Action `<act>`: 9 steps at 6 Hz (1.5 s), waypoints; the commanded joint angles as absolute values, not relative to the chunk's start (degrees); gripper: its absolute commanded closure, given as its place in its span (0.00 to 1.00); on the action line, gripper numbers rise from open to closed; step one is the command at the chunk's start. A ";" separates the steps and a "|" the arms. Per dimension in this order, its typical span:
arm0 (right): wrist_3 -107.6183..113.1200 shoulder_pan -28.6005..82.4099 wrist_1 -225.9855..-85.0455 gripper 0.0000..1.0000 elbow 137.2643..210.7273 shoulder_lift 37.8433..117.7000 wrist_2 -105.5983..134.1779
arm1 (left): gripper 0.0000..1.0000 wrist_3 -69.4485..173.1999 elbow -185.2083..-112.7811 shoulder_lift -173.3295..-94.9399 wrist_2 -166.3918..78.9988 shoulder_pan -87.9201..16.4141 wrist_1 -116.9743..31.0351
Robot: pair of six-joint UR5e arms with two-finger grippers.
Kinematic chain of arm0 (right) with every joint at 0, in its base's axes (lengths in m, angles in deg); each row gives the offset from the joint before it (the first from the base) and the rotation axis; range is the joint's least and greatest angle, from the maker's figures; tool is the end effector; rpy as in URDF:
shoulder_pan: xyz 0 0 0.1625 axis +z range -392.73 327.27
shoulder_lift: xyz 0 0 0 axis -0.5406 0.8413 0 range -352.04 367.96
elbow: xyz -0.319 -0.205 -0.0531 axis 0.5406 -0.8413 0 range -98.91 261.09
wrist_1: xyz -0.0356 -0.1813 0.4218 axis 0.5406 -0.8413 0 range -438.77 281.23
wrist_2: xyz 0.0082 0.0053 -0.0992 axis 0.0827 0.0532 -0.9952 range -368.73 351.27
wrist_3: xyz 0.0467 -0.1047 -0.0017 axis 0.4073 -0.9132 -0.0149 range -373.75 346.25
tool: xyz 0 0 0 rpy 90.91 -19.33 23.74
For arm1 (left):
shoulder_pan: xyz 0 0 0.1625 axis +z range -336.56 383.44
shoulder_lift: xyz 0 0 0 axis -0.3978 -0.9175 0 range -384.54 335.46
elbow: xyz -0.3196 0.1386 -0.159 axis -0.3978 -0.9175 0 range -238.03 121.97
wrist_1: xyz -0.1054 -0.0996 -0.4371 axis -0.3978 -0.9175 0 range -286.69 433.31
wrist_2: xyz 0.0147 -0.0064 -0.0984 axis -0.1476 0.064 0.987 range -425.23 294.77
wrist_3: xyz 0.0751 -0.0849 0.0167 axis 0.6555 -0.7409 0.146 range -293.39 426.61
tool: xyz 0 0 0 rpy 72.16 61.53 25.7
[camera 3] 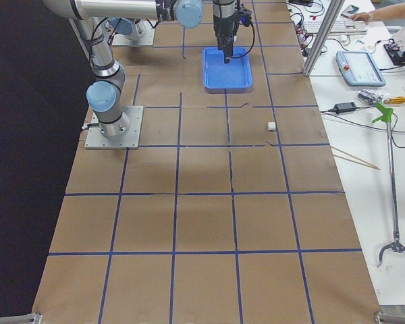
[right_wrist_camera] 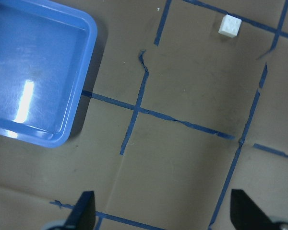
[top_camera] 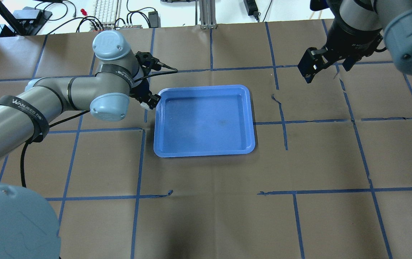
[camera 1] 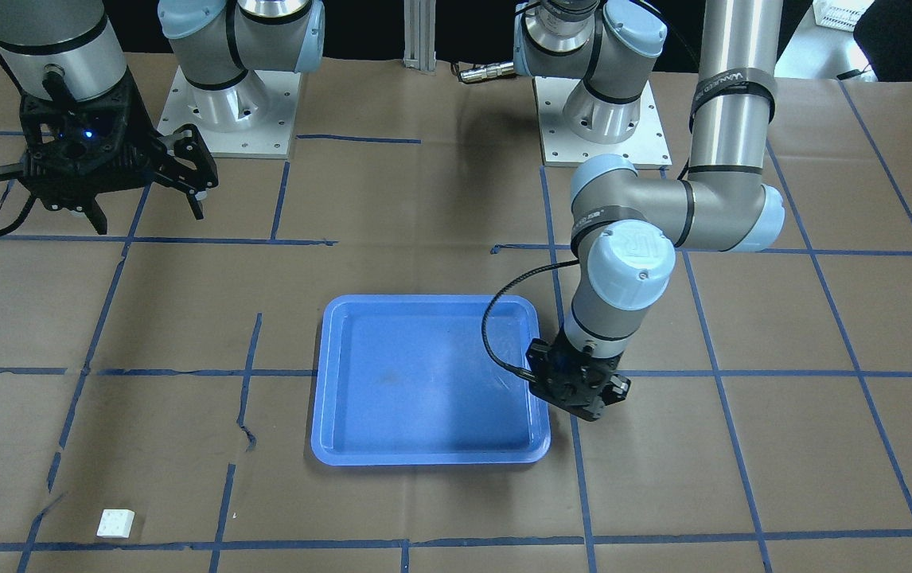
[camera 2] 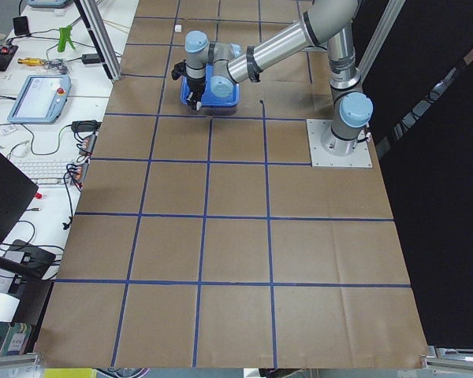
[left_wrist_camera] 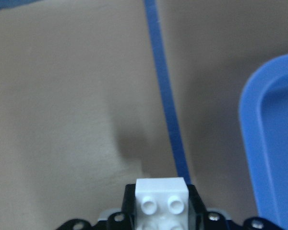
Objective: Assemble white blocks and place on blue tray
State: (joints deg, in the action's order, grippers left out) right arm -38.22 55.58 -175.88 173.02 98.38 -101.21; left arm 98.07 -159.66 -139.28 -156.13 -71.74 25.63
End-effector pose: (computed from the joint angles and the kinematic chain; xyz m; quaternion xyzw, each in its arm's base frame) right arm 0.1120 -0.5518 0.4295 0.1961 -0.9791 0.0427 0.0321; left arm -0.1875 -0.6118 0.1452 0.3135 0.9481 -0.0488 0.0195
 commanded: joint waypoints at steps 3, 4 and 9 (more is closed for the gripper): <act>-86.03 52.55 -178.61 0.00 172.94 95.35 -101.11 | 0.85 138.08 -159.71 -141.16 -155.94 -82.88 25.93; -97.40 49.74 -178.79 0.00 172.93 94.54 -100.76 | 0.86 140.06 -159.63 -141.78 -155.67 -84.04 26.11; -127.99 40.07 -177.76 0.00 156.71 75.06 -90.60 | 0.02 139.82 -160.59 -145.04 -154.61 -86.07 28.93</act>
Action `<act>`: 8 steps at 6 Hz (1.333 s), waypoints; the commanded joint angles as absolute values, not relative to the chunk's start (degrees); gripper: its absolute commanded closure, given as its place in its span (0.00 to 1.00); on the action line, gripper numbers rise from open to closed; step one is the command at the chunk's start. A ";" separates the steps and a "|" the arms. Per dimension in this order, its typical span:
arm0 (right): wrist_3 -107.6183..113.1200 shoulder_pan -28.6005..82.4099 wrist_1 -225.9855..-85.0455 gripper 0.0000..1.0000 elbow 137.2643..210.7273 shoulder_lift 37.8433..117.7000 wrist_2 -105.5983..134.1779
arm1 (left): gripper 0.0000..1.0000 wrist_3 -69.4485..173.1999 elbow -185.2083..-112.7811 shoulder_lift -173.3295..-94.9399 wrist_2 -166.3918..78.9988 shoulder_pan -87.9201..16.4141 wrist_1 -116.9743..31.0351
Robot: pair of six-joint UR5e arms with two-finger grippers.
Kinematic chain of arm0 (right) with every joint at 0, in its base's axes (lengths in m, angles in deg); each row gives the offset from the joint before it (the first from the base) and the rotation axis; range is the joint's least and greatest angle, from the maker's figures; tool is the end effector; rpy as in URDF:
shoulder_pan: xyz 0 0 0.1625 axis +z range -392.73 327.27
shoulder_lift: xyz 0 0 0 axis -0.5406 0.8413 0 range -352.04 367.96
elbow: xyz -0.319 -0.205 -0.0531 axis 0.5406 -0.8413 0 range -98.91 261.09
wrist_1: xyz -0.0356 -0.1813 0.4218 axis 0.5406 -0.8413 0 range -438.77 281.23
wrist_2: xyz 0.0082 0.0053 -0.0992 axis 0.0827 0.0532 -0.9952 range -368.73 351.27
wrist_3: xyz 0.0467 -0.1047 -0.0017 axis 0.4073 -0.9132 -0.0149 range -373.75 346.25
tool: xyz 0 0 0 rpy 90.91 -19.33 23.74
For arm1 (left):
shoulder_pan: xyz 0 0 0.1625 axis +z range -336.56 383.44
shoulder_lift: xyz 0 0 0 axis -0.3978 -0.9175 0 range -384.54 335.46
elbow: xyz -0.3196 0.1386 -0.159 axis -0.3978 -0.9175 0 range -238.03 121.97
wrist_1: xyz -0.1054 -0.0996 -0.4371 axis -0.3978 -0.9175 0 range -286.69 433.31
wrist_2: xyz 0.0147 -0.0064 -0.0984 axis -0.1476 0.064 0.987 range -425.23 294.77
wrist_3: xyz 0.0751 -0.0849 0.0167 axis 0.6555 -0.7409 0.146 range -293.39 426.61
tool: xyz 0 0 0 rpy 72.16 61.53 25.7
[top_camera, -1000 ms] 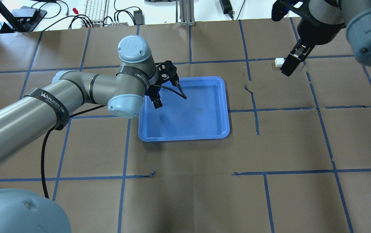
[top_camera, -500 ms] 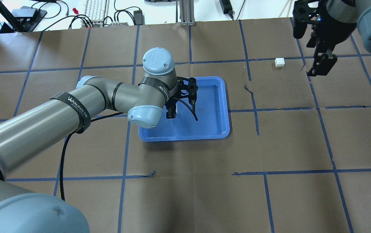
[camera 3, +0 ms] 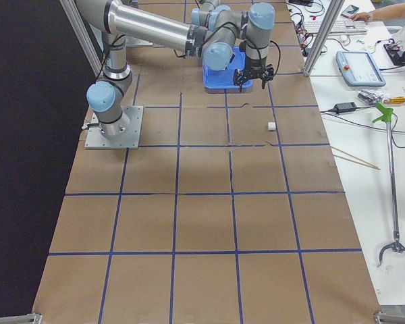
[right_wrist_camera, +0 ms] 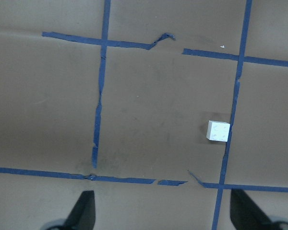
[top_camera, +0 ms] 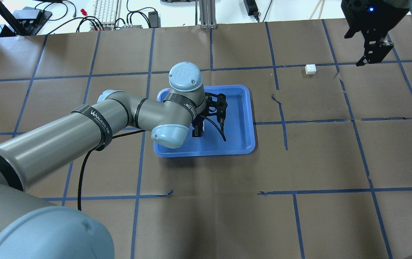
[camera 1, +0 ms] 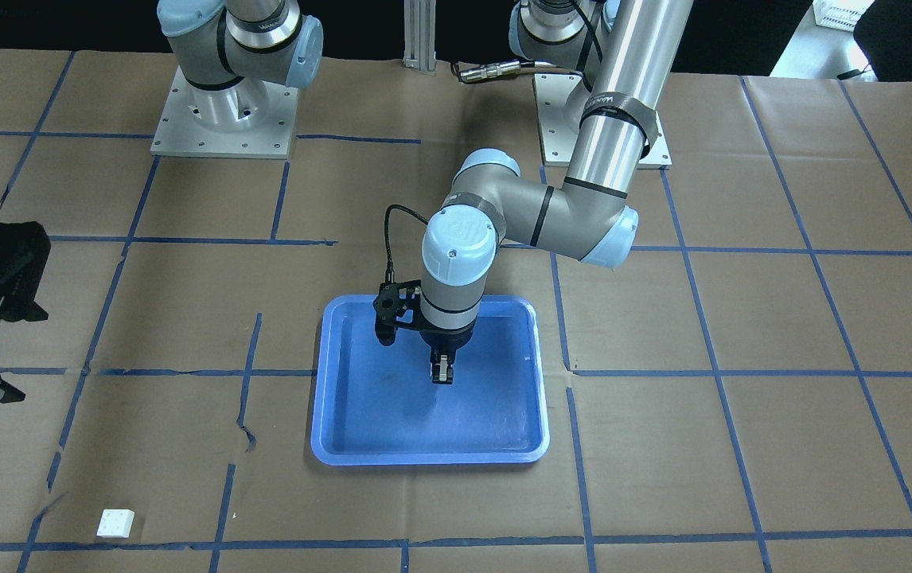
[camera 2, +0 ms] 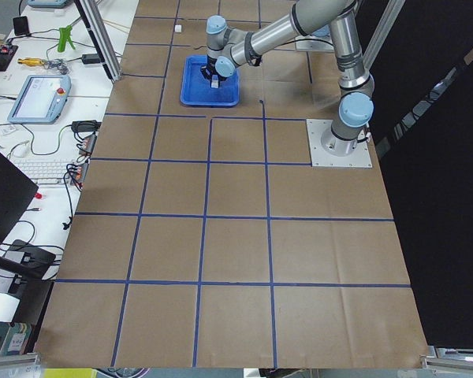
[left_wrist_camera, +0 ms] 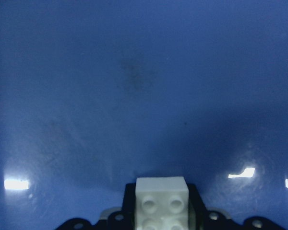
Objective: Assemble white blocks and place on blue tray
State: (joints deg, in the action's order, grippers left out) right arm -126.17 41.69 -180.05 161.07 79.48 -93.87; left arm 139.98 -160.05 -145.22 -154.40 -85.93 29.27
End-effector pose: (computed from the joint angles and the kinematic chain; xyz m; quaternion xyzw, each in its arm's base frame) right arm -0.0403 -0.6766 0.3516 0.7477 -0.6622 0.0489 0.0034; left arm -0.3347 -0.5453 0.0841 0.7237 0.6895 -0.0287 0.0065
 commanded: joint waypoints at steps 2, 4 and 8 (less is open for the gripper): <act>-131.08 34.89 -177.64 0.00 155.18 68.55 -80.68 | 0.01 139.73 -159.38 -142.77 -154.53 -86.07 24.48; -131.17 33.46 -179.22 0.00 155.09 61.35 -71.09 | 0.01 139.64 -155.35 -134.71 -154.35 -86.07 11.44; -133.88 33.54 -186.24 0.00 153.69 52.36 -66.04 | 0.01 132.47 -146.89 -123.96 -154.26 -85.63 -12.95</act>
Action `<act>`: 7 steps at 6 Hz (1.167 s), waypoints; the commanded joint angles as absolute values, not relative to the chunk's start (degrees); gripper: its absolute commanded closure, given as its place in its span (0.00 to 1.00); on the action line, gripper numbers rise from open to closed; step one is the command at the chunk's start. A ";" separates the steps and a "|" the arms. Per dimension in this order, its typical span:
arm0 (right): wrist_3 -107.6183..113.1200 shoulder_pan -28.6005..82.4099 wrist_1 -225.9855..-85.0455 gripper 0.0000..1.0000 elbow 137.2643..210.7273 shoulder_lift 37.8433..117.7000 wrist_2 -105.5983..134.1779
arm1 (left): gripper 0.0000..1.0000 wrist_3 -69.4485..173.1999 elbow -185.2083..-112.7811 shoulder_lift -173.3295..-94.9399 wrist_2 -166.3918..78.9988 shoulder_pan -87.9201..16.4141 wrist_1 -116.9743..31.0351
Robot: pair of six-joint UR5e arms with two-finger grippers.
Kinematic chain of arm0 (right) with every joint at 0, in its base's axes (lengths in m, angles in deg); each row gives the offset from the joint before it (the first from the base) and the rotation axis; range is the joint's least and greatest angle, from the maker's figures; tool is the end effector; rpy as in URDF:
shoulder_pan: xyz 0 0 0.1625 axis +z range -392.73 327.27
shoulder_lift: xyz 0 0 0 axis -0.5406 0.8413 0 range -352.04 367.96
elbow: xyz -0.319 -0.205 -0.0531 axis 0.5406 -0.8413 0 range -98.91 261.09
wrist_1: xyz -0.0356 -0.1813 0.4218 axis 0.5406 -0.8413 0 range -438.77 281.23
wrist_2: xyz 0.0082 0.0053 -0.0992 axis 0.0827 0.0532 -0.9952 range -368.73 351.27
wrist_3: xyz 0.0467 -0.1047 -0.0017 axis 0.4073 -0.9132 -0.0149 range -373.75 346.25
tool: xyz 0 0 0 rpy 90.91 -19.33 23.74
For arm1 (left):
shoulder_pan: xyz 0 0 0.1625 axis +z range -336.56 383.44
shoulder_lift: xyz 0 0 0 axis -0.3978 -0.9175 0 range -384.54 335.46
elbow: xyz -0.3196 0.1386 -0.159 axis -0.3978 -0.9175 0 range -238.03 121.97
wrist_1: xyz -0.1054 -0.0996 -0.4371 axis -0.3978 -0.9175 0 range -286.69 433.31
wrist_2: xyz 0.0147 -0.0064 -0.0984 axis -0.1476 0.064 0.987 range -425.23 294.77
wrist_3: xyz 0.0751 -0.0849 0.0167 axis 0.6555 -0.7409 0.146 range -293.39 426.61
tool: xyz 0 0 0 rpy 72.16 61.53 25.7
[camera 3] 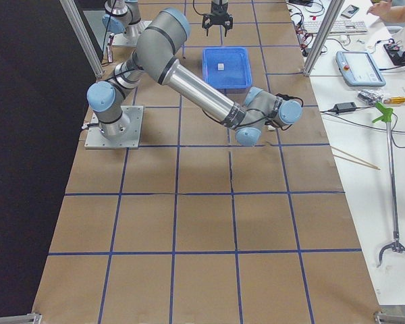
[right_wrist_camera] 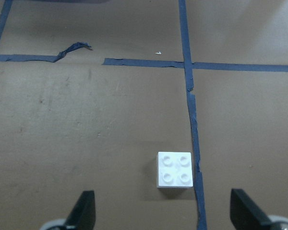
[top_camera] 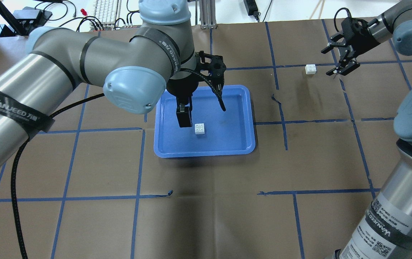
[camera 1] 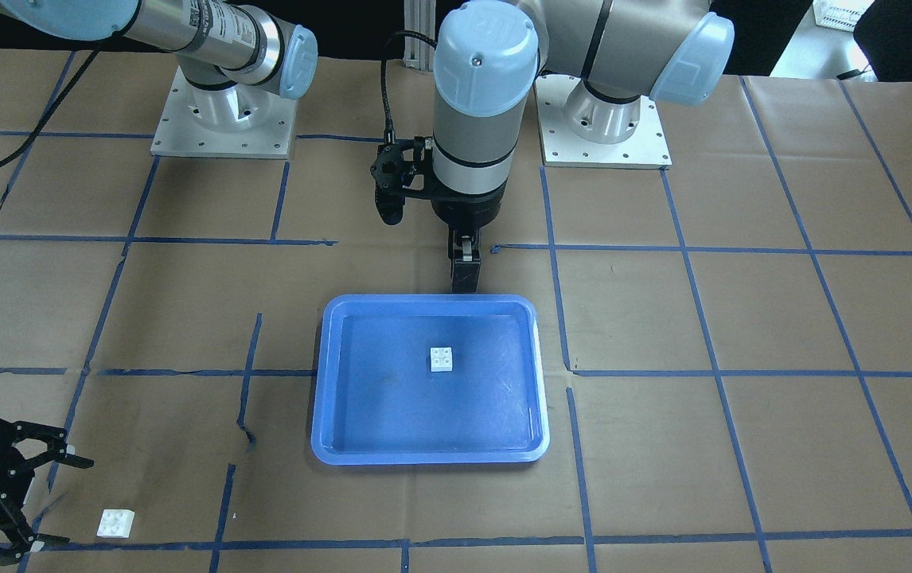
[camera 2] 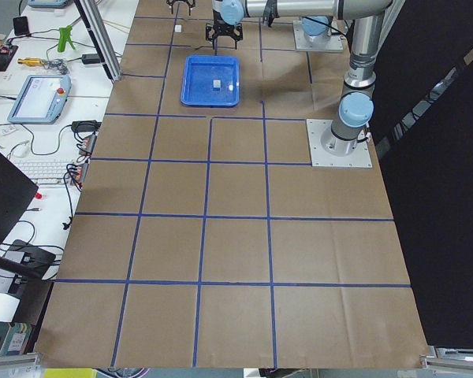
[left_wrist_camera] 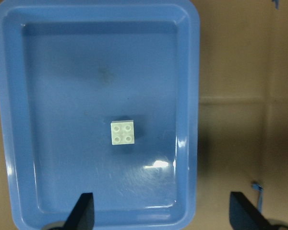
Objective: Assemble white blocks and place on blue tray
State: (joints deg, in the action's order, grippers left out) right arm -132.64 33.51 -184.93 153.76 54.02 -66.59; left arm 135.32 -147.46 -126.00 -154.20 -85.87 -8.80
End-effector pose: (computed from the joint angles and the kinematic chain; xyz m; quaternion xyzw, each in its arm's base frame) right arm -0.1205 -0.7557 0.1272 -0.6892 0.6644 -0.2331 0.1712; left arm -0.3270 -0.5239 0.3348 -0.6944 -0.7191 -0.0200 0.0191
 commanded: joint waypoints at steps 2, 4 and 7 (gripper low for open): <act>-133.98 33.98 -187.84 0.00 153.69 51.56 -64.56 | 0.01 114.00 -148.63 -122.37 -155.22 -84.50 -13.70; -134.07 34.16 -187.75 0.00 153.69 50.59 -64.54 | 0.01 94.15 -149.08 -118.51 -155.23 -80.12 -14.05; -133.90 34.42 -187.84 0.39 153.69 50.50 -64.63 | 0.01 79.95 -149.17 -112.88 -154.88 -70.26 -12.74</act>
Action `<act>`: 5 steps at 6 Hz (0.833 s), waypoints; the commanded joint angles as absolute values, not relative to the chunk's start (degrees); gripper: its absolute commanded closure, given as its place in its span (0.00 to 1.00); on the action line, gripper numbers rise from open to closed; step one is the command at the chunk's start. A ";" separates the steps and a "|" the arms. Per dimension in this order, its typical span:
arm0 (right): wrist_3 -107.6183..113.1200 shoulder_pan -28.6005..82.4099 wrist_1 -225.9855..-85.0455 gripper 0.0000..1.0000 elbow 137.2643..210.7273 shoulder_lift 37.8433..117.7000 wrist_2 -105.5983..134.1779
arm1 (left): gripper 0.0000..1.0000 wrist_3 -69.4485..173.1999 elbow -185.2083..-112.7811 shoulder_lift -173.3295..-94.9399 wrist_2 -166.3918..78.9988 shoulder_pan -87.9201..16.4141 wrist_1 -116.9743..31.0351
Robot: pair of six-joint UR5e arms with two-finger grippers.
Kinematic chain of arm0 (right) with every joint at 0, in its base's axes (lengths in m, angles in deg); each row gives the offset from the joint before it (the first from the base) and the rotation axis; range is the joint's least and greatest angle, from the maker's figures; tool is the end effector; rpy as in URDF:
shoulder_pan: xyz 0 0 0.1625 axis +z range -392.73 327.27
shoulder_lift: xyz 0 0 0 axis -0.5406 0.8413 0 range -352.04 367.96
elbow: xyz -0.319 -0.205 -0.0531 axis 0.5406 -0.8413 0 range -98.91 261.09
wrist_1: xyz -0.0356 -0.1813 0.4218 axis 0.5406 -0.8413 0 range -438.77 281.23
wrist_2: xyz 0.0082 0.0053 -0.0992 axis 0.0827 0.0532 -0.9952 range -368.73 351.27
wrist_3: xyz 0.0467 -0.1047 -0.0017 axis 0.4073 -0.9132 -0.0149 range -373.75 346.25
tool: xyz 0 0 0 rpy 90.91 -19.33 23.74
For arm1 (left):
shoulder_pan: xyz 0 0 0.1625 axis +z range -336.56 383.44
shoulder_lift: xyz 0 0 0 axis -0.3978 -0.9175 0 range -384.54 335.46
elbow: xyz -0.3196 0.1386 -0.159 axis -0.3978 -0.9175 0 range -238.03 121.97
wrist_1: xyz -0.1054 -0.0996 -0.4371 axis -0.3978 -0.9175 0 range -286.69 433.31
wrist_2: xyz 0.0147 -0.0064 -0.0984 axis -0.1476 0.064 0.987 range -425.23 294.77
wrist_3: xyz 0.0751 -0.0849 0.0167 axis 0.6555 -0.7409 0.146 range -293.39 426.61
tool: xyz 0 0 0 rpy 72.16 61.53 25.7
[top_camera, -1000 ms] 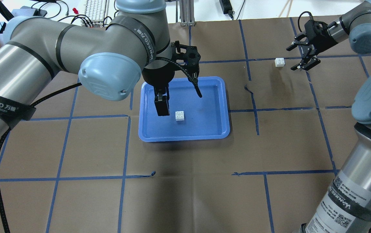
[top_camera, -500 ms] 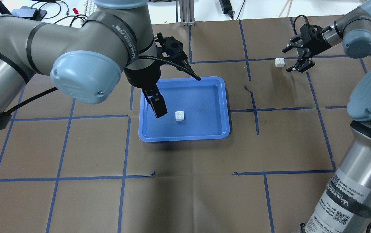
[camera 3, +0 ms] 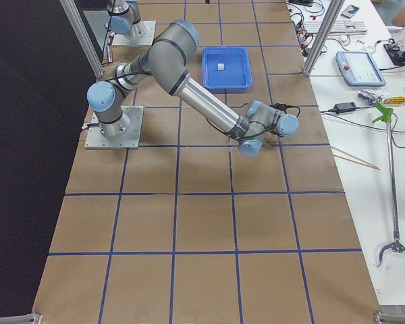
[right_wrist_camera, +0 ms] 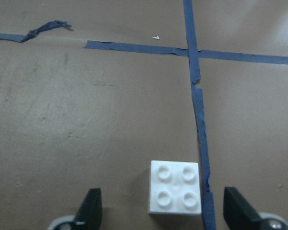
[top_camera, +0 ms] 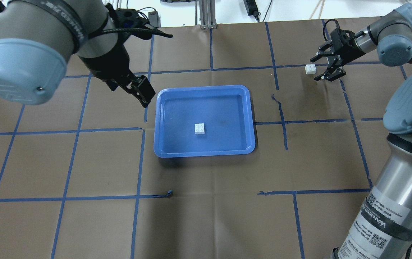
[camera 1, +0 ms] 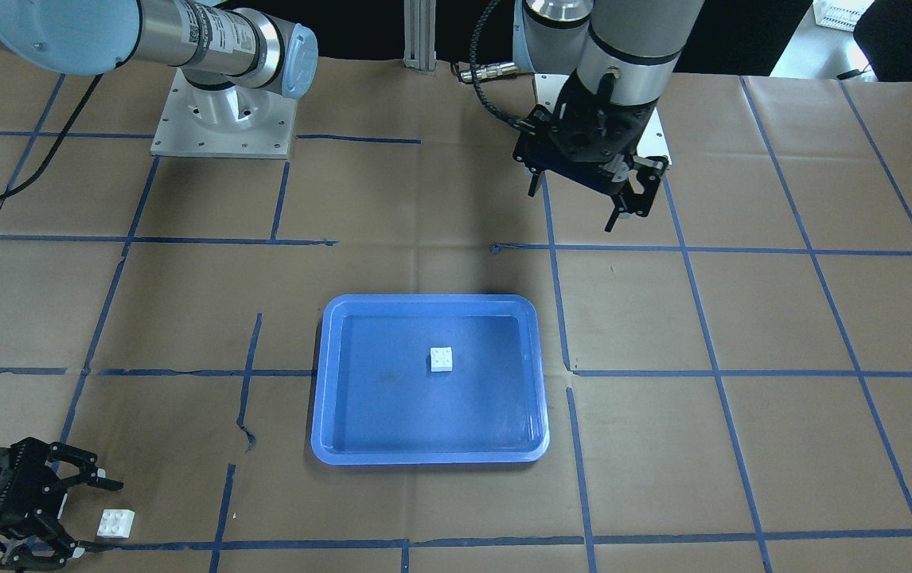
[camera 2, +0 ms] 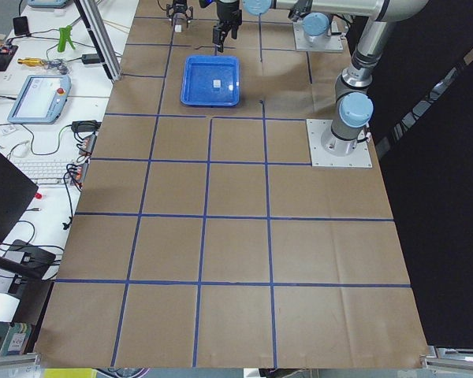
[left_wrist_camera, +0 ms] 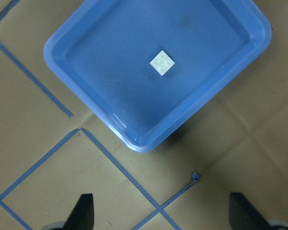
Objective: Assemble white blocks and place on blue tray
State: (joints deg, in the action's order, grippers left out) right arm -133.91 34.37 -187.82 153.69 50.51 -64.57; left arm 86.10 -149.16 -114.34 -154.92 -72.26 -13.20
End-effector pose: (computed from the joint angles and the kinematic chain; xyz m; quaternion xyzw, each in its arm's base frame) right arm -0.1073 -0.7617 0.0885 -0.6954 0.6501 -0.2483 0.1796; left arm -0.1873 -0.5282 0.4282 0.2181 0.9757 -0.0225 0.0000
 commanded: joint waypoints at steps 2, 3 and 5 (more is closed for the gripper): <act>-133.98 34.42 -187.84 0.63 153.60 50.68 -64.63 | 0.01 66.48 -149.17 -113.05 -154.88 -70.16 -8.26; -133.46 34.42 -187.75 0.67 153.08 50.77 -64.63 | 0.01 58.69 -149.25 -113.13 -154.97 -70.25 -7.21; -132.93 35.90 -186.70 0.67 151.67 53.91 -64.98 | 0.01 54.74 -148.03 -113.05 -154.88 -70.25 -8.25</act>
